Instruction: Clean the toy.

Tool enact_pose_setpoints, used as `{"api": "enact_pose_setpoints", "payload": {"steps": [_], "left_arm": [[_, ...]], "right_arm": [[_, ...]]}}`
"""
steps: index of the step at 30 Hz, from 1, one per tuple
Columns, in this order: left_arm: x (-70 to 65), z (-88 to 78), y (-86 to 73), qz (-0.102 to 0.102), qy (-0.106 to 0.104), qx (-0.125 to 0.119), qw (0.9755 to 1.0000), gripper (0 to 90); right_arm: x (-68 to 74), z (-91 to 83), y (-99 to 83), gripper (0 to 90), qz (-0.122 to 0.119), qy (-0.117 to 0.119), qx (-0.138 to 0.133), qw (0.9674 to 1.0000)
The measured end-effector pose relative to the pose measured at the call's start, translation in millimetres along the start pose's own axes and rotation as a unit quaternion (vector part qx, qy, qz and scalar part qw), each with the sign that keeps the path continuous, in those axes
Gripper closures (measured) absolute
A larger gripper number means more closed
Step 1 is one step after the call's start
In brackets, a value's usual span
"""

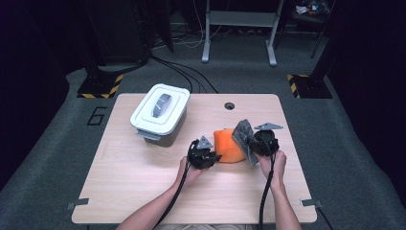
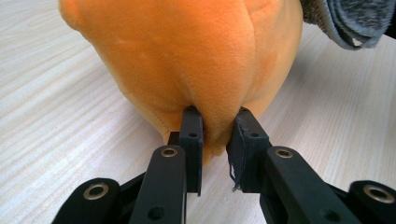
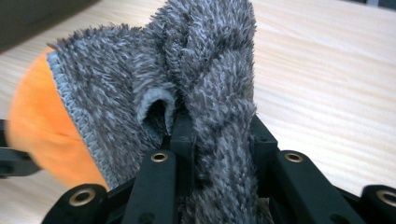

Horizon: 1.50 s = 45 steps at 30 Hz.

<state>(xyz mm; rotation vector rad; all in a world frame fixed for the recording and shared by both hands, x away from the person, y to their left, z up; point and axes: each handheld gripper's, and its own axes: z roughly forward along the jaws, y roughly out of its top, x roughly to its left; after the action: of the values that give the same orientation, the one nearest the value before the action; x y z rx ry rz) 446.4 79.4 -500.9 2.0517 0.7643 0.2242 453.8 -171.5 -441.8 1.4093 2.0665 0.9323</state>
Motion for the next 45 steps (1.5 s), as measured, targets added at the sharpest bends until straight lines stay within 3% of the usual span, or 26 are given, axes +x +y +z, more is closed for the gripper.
{"api": "enact_pose_setpoints", "payload": {"steps": [9,11,16,22,25,28,31,36,45], "left_arm": [[0.5,0.3,-1.4,-0.001,0.000,-0.003,1.0000,75.9],[0.6,-0.1,-1.5,0.000,0.000,-0.003,1.0000,75.9],[1.7,-0.3,-3.4,0.000,0.001,-0.007,1.0000,75.8],[-0.9,-0.1,-2.6,0.008,0.004,-0.004,0.9999,75.8],[-1.4,-0.2,-2.4,0.009,0.005,-0.003,0.9999,75.8],[-1.1,-0.1,-2.6,0.010,0.006,0.000,0.9999,75.8],[0.2,-0.1,-3.1,0.009,0.007,-0.001,0.9999,75.8],[-0.9,1.0,-2.8,0.010,0.004,-0.004,0.9999,75.8],[-0.3,0.9,-2.3,0.012,0.002,-0.004,0.9999,75.8]], "right_arm": [[-22.8,19.0,-16.7,69.8,0.043,-0.006,0.032,0.9985],[-23.8,17.6,-17.1,69.8,0.050,-0.003,0.032,0.9983],[-20.0,0.7,-11.3,69.8,0.039,0.015,-0.005,0.9991],[10.3,-18.4,7.8,69.6,-0.004,0.038,-0.038,0.9986],[29.9,-18.3,15.9,69.6,-0.032,0.049,-0.038,0.9976],[45.6,-10.8,20.0,69.4,-0.062,0.039,-0.027,0.9969],[50.2,-7.2,20.5,69.5,-0.066,0.028,-0.025,0.9971],[41.9,-7.9,17.4,69.5,-0.062,0.023,-0.022,0.9976],[8.4,-2.5,5.1,69.4,-0.012,0.012,-0.011,0.9998]]}}
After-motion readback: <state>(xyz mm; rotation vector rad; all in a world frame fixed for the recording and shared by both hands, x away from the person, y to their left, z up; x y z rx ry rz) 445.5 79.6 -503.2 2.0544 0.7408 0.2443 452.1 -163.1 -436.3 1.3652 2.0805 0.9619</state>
